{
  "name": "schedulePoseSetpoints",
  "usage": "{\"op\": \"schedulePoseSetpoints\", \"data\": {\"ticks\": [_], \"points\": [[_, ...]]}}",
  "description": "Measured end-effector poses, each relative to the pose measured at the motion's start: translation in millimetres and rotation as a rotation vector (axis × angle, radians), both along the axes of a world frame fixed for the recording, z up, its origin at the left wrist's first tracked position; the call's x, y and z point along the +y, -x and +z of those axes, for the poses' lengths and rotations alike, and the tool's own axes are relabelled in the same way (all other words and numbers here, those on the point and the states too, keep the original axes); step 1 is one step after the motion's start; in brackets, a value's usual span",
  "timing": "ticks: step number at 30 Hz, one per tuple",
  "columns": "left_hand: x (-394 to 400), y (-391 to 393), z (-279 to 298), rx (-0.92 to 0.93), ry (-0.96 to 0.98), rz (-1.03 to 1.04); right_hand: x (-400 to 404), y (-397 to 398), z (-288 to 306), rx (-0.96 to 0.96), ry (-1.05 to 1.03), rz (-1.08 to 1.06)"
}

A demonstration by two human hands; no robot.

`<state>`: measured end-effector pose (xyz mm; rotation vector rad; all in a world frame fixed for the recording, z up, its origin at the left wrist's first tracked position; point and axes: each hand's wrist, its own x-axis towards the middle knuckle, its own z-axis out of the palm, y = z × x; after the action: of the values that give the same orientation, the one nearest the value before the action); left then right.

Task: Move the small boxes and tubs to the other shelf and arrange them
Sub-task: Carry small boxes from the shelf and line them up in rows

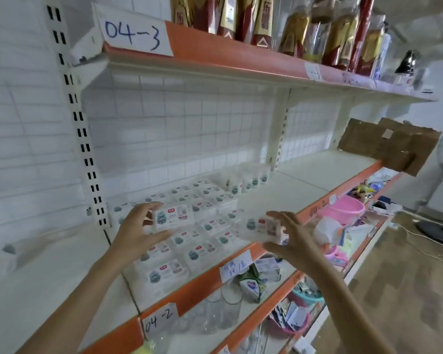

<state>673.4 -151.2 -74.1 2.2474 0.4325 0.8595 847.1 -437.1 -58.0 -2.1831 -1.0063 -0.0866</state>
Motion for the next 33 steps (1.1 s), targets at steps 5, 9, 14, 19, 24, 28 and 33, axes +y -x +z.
{"op": "schedulePoseSetpoints", "data": {"ticks": [5,9,14,19,24,28,33], "points": [[26,-5,4,-0.012,0.017,0.108,65,-42,14,-0.026,-0.027,0.175],[34,0,10,-0.003,0.009,0.254,117,-64,20,-0.047,-0.025,0.376],[39,11,13,0.014,0.070,0.387,179,-75,24,-0.099,0.075,0.595],[28,23,4,0.054,0.246,0.495,212,-77,8,-0.139,0.271,0.783],[-4,24,-10,0.037,0.357,0.660,223,-73,-3,-0.288,0.381,0.863],[-18,17,-14,0.076,0.394,0.716,229,-70,-12,-0.425,0.437,0.839],[-20,9,-18,0.148,0.398,0.694,223,-72,-25,-0.391,0.370,0.813]]}}
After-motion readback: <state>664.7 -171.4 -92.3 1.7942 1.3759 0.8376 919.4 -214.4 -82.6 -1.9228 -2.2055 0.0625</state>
